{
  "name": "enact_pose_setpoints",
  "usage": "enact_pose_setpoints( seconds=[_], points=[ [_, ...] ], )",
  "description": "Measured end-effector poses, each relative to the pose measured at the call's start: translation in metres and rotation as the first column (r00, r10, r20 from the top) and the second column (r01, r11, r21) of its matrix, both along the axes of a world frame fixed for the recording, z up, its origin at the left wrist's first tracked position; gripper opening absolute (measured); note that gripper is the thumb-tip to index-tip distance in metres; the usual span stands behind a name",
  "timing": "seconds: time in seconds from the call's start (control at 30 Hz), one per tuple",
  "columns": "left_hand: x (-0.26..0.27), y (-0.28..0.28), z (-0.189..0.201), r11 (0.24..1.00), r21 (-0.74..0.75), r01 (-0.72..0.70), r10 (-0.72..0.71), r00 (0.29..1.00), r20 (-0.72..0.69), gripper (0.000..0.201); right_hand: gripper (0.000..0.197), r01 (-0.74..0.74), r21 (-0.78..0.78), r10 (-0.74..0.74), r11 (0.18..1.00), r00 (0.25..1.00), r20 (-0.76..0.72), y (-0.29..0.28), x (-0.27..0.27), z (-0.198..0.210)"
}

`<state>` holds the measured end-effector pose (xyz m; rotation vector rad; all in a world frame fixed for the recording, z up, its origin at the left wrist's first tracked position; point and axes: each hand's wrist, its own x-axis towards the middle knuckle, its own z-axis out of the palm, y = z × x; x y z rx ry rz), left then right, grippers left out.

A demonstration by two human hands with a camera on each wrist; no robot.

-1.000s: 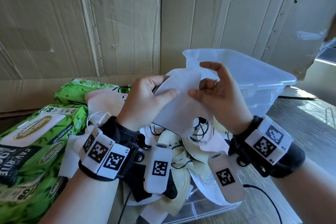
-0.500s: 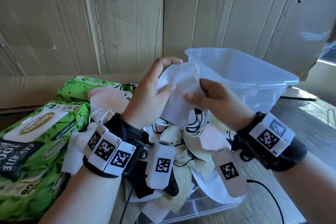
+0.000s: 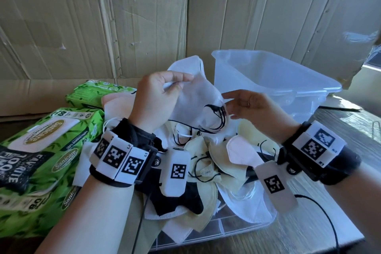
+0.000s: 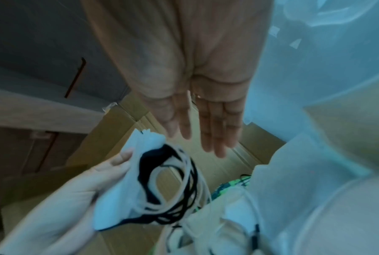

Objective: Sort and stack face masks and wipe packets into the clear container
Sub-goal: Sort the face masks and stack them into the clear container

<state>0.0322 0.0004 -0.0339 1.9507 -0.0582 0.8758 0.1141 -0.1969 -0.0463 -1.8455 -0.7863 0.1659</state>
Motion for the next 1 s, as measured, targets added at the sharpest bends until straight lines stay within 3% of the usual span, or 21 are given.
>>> enact_pose_setpoints(
  seconds=[0.07,0.13,0.2,0.23,0.27,0.37,0.47,0.57,0.63,0.73,0.8,0.87,1.0],
  points=[
    [-0.003,0.001,0.000,1.000,0.028,0.005,-0.004,0.998,-0.055,0.022,0.052,-0.021,-0.338,0.066,0.941,0.990,0.122,-0.006,0.007,-0.002],
    [-0.004,0.002,0.001,0.998,0.063,0.017,-0.012,0.996,-0.088,0.022,0.069,-0.018,-0.736,0.246,0.677,0.948,0.203,-0.010,0.009,-0.008],
    [-0.003,0.004,0.001,0.998,0.064,0.024,-0.017,0.994,-0.105,0.028,0.078,-0.012,-0.909,0.347,0.417,0.927,0.146,-0.012,0.006,-0.020],
    [-0.003,0.003,0.002,0.998,0.058,0.018,-0.011,0.994,-0.112,0.029,0.075,0.006,-0.936,0.350,0.352,0.927,0.137,-0.011,0.004,-0.026],
    [-0.004,0.003,0.003,0.998,0.057,0.004,0.003,0.993,-0.115,0.030,0.067,0.032,-0.942,0.346,0.333,0.925,0.154,-0.010,0.004,-0.033],
    [-0.006,0.002,0.004,0.993,0.095,-0.075,0.086,0.989,-0.121,0.023,0.021,0.048,-0.887,0.357,0.459,0.904,0.234,-0.005,0.009,-0.041],
    [-0.007,0.005,0.004,0.991,0.099,-0.084,0.095,0.990,-0.103,0.022,0.028,0.050,-0.826,0.387,0.562,0.866,0.316,-0.005,0.016,-0.028],
    [-0.005,0.009,0.004,0.996,0.059,-0.068,0.074,0.991,-0.110,0.025,0.003,-0.055,-0.780,0.430,0.623,0.857,0.283,0.001,0.009,-0.015],
    [-0.003,0.009,0.003,0.997,0.044,-0.070,0.074,0.990,-0.120,0.024,0.013,-0.106,-0.828,0.480,0.551,0.851,0.211,0.008,0.003,-0.016],
    [-0.003,0.008,0.003,0.996,0.054,-0.073,0.079,0.990,-0.116,0.022,0.044,-0.114,-0.913,0.535,0.393,0.835,0.126,0.019,-0.001,-0.027],
    [-0.003,0.008,0.002,0.996,0.061,-0.071,0.078,0.991,-0.112,0.022,0.058,-0.133,-0.927,0.537,0.351,0.839,0.083,0.023,0.002,-0.032],
    [-0.002,0.009,0.002,0.996,0.062,-0.065,0.072,0.992,-0.108,0.021,0.057,-0.126,-0.927,0.527,0.354,0.846,0.086,0.026,0.008,-0.038],
    [-0.001,0.010,0.001,0.998,0.053,-0.045,0.051,0.992,-0.117,0.023,0.032,-0.022,-0.940,0.531,0.340,0.830,0.173,0.029,0.016,-0.046]
  ],
)
